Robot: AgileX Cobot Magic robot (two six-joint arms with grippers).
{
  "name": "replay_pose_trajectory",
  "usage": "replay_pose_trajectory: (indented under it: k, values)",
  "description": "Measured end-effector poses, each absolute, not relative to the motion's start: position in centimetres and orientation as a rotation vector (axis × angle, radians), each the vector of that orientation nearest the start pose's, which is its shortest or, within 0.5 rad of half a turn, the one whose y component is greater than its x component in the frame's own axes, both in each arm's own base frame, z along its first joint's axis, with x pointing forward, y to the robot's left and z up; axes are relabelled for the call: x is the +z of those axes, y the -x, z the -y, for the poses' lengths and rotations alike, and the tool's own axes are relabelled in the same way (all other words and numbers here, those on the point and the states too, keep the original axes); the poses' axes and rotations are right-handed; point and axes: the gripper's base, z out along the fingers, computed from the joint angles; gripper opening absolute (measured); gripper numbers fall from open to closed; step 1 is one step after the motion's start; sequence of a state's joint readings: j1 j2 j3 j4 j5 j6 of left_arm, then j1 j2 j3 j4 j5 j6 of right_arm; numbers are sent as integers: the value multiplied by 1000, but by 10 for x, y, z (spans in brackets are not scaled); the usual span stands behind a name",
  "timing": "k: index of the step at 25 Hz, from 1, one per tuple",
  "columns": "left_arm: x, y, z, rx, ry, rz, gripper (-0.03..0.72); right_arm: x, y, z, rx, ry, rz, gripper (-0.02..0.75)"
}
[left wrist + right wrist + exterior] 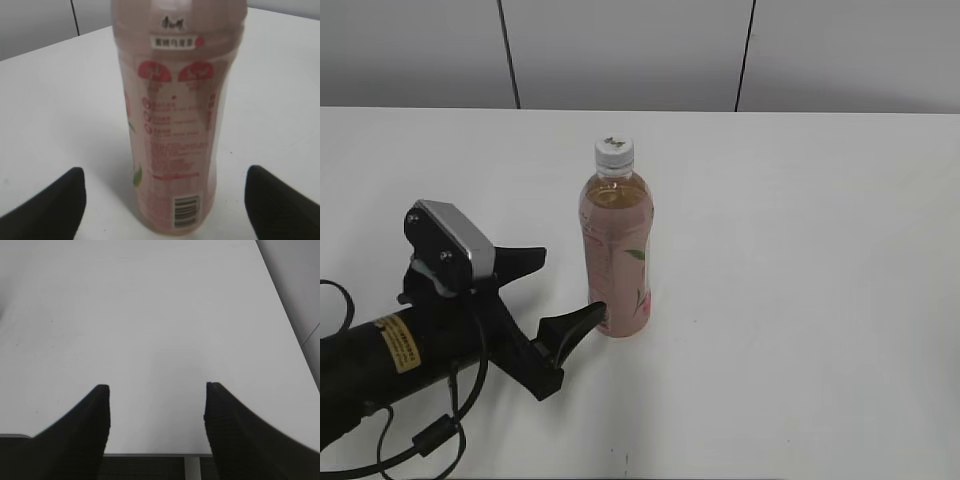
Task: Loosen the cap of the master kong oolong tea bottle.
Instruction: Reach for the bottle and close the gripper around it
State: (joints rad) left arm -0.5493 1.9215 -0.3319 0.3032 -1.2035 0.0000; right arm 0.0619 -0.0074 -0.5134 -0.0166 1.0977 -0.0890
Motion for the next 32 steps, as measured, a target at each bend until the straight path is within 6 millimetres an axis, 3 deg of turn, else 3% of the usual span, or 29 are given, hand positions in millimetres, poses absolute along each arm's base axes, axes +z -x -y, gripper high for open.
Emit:
replay_pose_trajectory:
  k: [12, 20, 32]
  values:
    - [111, -224, 171, -606, -807, -1640, 588, 278, 9, 2, -37, 154, -2055, 458]
    - [104, -235, 181, -658, -808, -1642, 587, 278, 9, 2, -37, 154, -2055, 458]
    - [112, -248, 190, -673, -797, -1585, 587, 278, 9, 2, -37, 154, -2055, 458]
